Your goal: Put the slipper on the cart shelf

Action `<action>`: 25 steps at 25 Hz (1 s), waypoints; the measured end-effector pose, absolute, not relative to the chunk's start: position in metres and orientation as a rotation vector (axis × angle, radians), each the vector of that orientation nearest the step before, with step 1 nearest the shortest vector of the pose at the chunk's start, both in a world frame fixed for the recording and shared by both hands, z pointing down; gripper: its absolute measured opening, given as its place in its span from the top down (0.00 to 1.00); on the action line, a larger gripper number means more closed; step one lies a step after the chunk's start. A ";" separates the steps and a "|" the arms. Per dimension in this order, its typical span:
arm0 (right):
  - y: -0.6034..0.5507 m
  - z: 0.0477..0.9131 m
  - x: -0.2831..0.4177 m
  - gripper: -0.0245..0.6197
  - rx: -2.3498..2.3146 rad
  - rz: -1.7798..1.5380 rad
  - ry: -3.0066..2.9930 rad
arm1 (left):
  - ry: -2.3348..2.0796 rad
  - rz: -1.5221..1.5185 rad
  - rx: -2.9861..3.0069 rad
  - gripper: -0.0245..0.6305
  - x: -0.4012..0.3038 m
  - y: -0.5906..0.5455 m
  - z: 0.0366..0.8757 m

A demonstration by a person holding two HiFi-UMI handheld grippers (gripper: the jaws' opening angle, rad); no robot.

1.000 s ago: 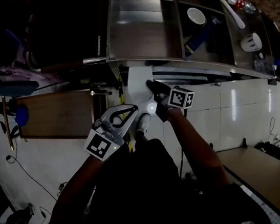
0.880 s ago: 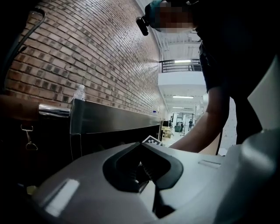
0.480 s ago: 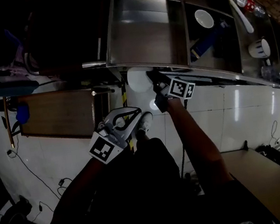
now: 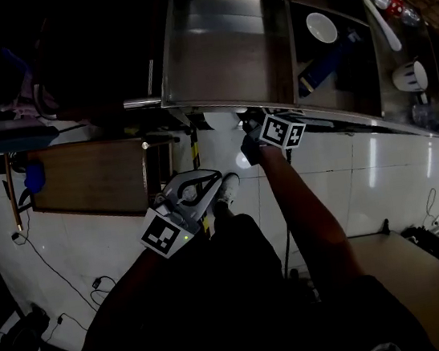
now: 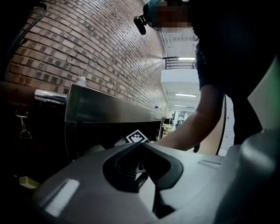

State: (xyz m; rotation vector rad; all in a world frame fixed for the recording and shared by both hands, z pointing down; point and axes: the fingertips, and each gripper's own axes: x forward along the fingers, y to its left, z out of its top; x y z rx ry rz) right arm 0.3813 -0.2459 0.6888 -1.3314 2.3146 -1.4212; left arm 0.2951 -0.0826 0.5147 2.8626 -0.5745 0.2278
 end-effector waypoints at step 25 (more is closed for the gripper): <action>-0.275 0.687 0.422 0.71 -1.976 -0.736 2.641 | -0.606 0.276 2.820 0.96 0.288 -0.072 0.530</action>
